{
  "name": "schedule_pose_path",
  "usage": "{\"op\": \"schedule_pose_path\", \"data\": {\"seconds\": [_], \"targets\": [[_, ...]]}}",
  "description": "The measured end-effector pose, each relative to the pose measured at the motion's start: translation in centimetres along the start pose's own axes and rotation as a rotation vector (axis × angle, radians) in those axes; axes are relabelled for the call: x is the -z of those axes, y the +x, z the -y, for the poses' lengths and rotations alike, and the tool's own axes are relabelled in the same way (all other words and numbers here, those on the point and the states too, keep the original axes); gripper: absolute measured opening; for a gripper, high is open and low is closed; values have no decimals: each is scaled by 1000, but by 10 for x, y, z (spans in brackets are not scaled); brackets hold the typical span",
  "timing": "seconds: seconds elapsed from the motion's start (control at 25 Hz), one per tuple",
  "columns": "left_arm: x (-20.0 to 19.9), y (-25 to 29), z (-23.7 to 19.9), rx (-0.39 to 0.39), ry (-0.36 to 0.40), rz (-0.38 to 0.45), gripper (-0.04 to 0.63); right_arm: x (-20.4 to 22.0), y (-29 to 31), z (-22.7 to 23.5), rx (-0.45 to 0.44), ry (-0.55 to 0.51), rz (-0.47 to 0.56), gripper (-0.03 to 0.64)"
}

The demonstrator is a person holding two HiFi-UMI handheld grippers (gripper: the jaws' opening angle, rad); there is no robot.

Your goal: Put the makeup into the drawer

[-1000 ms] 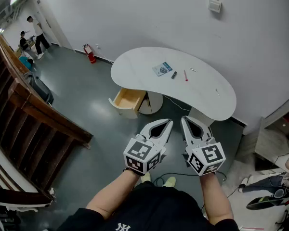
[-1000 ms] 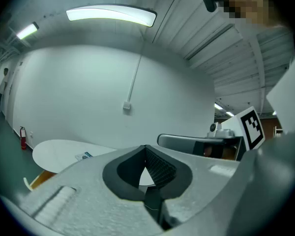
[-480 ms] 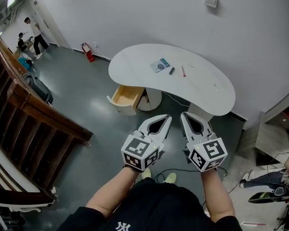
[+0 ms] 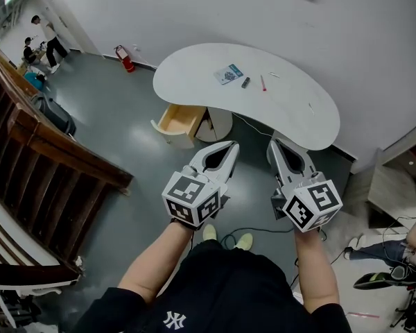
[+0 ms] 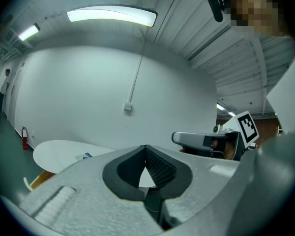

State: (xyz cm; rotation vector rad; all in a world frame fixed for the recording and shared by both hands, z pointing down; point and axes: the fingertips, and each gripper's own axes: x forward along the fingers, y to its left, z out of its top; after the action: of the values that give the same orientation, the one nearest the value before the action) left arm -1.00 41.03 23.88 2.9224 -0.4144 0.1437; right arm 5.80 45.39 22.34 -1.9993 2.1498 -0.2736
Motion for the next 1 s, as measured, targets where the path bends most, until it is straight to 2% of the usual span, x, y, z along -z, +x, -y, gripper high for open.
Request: {"op": "schedule_pose_path", "data": {"seconds": [0.24, 0.52, 0.68, 1.0], "targets": [[6, 8, 8, -20, 4, -13, 9, 5, -1, 3, -32, 6, -9, 15], [18, 18, -13, -50, -19, -32, 9, 13, 19, 12, -45, 11, -26, 15], [18, 28, -38, -48, -27, -32, 9, 18, 46, 19, -35, 12, -37, 15], [8, 70, -115, -17, -33, -27, 9, 23, 127, 43, 25, 10, -63, 15]]}}
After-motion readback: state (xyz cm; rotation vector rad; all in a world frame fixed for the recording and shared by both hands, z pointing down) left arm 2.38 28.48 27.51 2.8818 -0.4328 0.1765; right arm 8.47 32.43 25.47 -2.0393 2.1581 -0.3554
